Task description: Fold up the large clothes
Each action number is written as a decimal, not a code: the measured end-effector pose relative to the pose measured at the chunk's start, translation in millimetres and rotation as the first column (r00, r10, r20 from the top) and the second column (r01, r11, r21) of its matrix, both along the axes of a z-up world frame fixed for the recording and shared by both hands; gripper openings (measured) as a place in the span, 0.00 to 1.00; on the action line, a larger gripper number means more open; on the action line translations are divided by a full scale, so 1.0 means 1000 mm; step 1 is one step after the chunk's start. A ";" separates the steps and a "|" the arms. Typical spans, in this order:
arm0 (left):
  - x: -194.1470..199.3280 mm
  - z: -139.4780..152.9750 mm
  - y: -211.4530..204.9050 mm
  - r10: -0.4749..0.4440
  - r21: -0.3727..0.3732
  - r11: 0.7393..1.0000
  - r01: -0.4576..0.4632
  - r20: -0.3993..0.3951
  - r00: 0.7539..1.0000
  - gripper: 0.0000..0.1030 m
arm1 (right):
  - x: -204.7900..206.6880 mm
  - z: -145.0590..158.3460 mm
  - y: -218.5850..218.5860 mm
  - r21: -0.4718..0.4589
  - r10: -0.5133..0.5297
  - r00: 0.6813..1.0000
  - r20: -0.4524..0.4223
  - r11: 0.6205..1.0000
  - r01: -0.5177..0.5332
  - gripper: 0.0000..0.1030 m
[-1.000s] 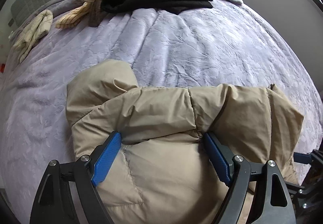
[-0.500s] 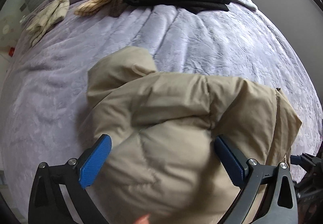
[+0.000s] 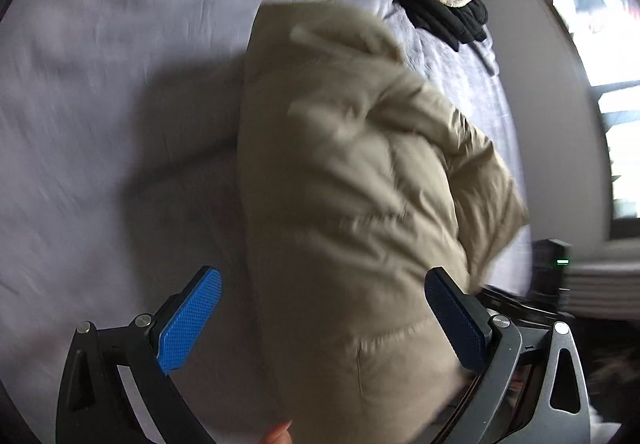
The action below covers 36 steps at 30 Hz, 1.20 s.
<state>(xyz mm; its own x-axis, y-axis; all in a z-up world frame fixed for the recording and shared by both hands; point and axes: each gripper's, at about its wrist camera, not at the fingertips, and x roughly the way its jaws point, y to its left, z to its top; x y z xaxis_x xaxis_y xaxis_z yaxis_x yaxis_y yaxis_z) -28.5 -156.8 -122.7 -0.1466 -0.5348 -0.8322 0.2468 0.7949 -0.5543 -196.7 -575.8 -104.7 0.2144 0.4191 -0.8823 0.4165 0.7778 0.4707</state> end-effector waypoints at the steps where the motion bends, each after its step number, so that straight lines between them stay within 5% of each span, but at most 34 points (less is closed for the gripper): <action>1: -0.001 -0.009 0.005 0.009 -0.032 0.999 -0.010 -0.041 0.999 0.99 | 0.001 -0.002 -0.001 0.018 0.002 1.000 0.001 1.000 -0.002 1.00; 7: -0.014 -0.052 0.009 -0.001 -0.167 0.986 -0.028 -0.175 0.985 0.99 | 0.012 -0.019 -0.009 0.122 0.029 0.999 0.025 0.992 -0.032 1.00; 11: -0.016 -0.063 -0.002 -0.018 -0.193 0.981 -0.016 -0.173 0.985 0.99 | 0.028 -0.029 -0.010 0.219 0.057 0.997 0.058 0.973 -0.068 1.00; 18: -0.017 -0.081 -0.013 -0.022 -0.165 0.986 -0.008 -0.179 0.984 1.00 | 0.051 -0.066 -0.010 0.356 0.077 0.997 0.029 0.931 -0.082 1.00; 30: -0.023 -0.081 -0.032 -0.038 -0.139 0.990 0.013 -0.180 0.983 1.00 | 0.064 -0.078 -0.022 0.396 0.039 0.999 -0.036 0.918 -0.021 1.00; 33: -0.030 -0.078 -0.038 -0.046 -0.136 0.990 0.023 -0.168 0.985 1.00 | 0.066 -0.072 -0.022 0.395 0.012 1.000 -0.027 0.919 -0.001 0.93; 36: -0.032 -0.075 -0.047 -0.065 -0.138 0.990 0.043 -0.161 0.985 1.00 | 0.065 -0.065 -0.022 0.422 -0.026 1.000 -0.002 0.906 0.024 0.70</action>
